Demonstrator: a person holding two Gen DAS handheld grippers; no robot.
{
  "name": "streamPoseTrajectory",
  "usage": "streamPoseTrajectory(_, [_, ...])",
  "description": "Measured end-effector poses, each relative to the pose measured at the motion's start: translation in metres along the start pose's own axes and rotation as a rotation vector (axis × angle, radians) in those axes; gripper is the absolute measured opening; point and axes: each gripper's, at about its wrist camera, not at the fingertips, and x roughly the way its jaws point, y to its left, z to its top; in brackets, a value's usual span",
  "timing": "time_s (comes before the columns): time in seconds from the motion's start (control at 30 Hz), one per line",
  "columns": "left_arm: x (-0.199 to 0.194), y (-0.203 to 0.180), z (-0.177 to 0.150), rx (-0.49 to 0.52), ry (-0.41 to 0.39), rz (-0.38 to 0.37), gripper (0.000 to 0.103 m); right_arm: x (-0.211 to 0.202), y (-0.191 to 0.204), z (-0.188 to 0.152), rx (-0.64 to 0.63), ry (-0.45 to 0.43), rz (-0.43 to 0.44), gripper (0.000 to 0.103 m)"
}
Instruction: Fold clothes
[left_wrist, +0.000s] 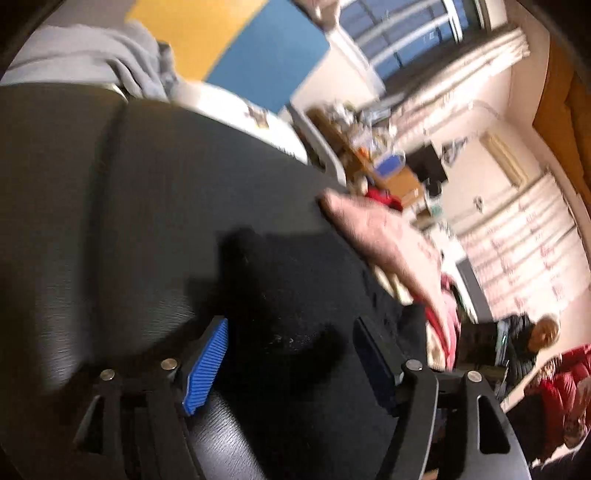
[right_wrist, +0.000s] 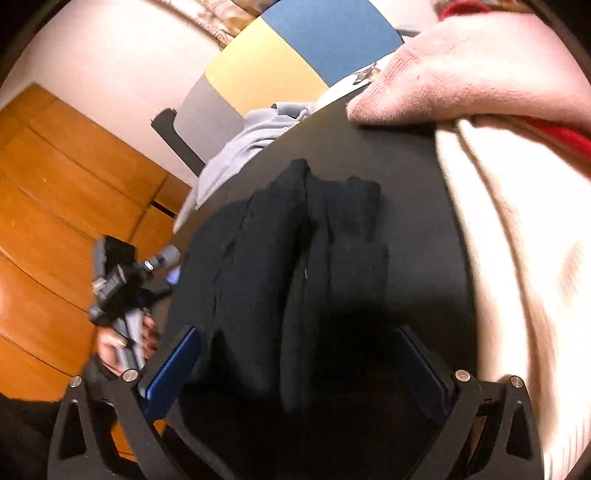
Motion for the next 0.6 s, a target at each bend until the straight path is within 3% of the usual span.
streamPoseTrajectory(0.13, [0.021,-0.008,0.0,0.044,0.061,-0.05,0.073,0.016,0.004,0.014,-0.008,0.008,0.003,0.103])
streamPoseTrajectory(0.2, [0.023,-0.008,0.0,0.023,0.072,-0.062,0.061,0.019,0.01,0.016,-0.028,0.009,-0.005,0.103])
streamPoseTrajectory(0.27, [0.024,-0.004,-0.001,-0.012,0.073,-0.063,0.032,0.03,0.018,0.018,-0.082,0.016,-0.021,0.102])
streamPoseTrajectory(0.3, [0.024,0.0,-0.001,-0.04,0.066,-0.071,0.031,0.034,0.021,0.019,-0.106,0.02,-0.032,0.098])
streamPoseTrajectory(0.37, [0.018,-0.001,-0.006,-0.058,0.043,-0.072,0.026,0.037,0.024,0.017,-0.122,0.035,-0.062,0.061])
streamPoseTrajectory(0.43, [0.004,-0.008,-0.013,-0.047,0.01,-0.081,0.025,0.04,0.024,0.013,-0.072,0.037,-0.03,0.052])
streamPoseTrajectory(0.6, [-0.058,-0.01,-0.038,-0.073,-0.094,-0.115,0.024,0.056,0.033,0.0,0.002,0.045,0.088,0.05])
